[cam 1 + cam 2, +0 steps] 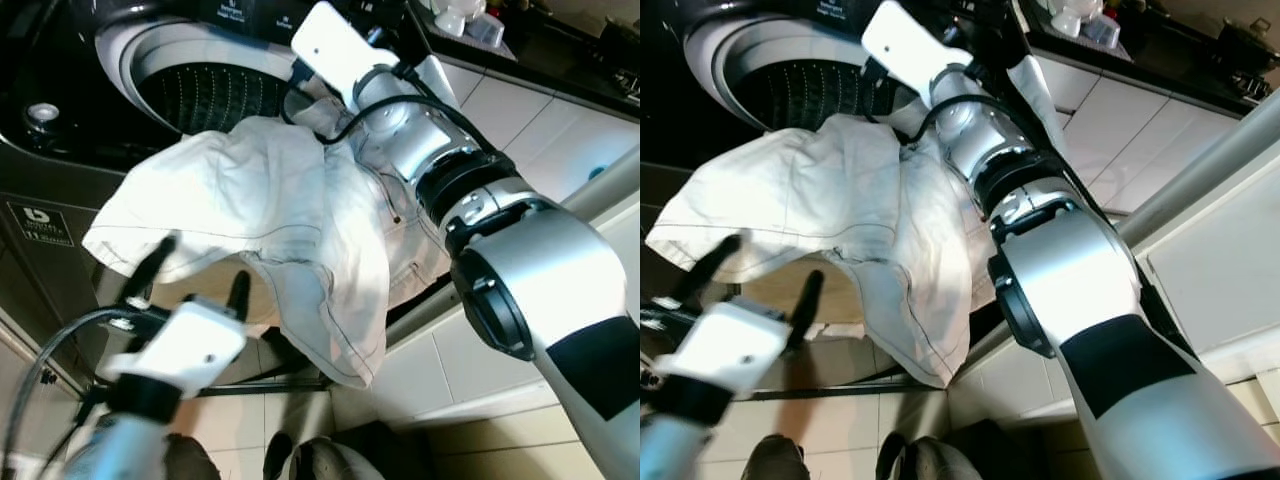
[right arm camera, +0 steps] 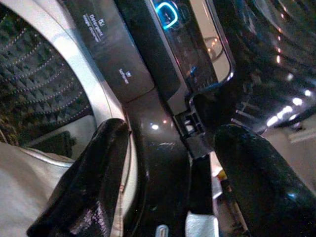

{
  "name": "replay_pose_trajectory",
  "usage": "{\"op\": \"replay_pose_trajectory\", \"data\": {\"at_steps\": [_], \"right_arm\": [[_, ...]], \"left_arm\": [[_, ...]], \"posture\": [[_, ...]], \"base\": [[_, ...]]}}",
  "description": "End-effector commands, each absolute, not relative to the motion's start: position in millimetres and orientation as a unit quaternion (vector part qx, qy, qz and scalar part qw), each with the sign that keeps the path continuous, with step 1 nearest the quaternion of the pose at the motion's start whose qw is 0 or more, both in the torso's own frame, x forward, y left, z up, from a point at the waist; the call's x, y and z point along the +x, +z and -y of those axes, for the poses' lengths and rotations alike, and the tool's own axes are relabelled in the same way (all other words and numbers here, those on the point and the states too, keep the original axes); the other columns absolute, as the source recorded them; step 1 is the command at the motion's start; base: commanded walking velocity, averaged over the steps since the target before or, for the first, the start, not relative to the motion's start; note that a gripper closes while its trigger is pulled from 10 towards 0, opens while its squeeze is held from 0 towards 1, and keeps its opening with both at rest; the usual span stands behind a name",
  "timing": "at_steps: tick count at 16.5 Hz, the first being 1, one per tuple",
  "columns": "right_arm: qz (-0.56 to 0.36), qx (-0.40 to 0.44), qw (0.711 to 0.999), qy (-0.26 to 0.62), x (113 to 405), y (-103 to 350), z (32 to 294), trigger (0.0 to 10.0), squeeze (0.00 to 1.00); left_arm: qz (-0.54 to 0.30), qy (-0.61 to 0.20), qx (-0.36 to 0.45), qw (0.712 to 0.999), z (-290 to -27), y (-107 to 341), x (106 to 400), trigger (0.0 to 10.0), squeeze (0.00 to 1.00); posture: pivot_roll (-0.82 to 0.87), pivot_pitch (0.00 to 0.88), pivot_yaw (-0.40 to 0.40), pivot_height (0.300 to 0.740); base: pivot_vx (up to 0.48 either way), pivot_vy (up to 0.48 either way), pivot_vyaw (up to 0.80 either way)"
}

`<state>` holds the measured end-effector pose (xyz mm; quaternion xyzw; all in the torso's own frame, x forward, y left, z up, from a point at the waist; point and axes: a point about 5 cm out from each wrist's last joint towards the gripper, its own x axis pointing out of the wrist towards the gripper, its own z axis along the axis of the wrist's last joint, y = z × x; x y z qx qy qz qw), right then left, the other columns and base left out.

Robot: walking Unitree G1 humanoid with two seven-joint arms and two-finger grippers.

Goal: Clothes washing

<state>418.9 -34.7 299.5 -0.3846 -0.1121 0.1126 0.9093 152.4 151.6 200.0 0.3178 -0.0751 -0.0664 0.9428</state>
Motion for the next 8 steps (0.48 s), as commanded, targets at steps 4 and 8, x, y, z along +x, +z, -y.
{"op": "replay_pose_trajectory", "data": {"at_steps": [4,8], "right_arm": [[0.155,-0.723,0.661,0.126,416.5,277.0,30.8,10.0,0.0],[0.078,-0.371,0.917,0.124,421.7,290.3,45.8,10.0,0.0]], "left_arm": [[0.097,-0.088,0.313,0.941,-159.2,221.2,156.0,10.0,0.0],[0.088,-0.092,0.298,0.946,-156.7,216.7,160.8,10.0,0.0]], "posture": [[0.44,0.106,-0.325,0.74],[0.42,0.084,-0.309,0.74]], "base": [[0.0,0.0,0.0],[0.0,0.0,0.0]]}}
